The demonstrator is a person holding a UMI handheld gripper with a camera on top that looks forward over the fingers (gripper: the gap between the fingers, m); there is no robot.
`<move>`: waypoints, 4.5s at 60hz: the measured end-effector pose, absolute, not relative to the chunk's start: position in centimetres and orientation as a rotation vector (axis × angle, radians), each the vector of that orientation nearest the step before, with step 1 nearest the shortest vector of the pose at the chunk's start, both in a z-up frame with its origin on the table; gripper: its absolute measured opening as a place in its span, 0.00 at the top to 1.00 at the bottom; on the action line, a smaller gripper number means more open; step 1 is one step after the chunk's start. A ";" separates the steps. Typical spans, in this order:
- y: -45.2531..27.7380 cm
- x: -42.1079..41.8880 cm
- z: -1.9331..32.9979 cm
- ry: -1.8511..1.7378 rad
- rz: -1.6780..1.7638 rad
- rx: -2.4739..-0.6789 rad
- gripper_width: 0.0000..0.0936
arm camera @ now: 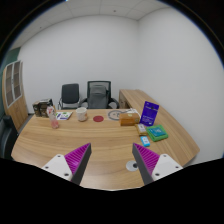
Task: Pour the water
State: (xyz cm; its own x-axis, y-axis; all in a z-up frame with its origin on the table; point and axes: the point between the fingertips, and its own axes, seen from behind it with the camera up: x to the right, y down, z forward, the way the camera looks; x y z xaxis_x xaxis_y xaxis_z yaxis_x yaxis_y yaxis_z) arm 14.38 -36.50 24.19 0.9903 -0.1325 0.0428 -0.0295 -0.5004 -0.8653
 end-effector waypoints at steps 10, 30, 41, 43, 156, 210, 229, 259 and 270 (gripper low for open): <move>-36.2 10.1 21.5 0.070 -0.106 -2.142 0.08; -31.4 -8.6 14.9 -0.059 0.004 -2.205 0.08; -24.9 -20.0 12.9 -0.048 0.051 -2.179 0.08; -23.5 -21.7 12.6 -0.049 0.062 -2.167 0.08; 16.0 -18.0 22.0 1.331 1.840 -1.034 0.73; 15.4 1.9 28.1 0.229 0.454 -1.640 0.72; 15.5 8.3 12.7 -0.020 0.025 -1.849 0.72; 14.9 9.1 6.5 -0.052 -0.017 -1.869 0.55; 13.1 9.2 6.3 -0.065 -0.034 -1.964 0.11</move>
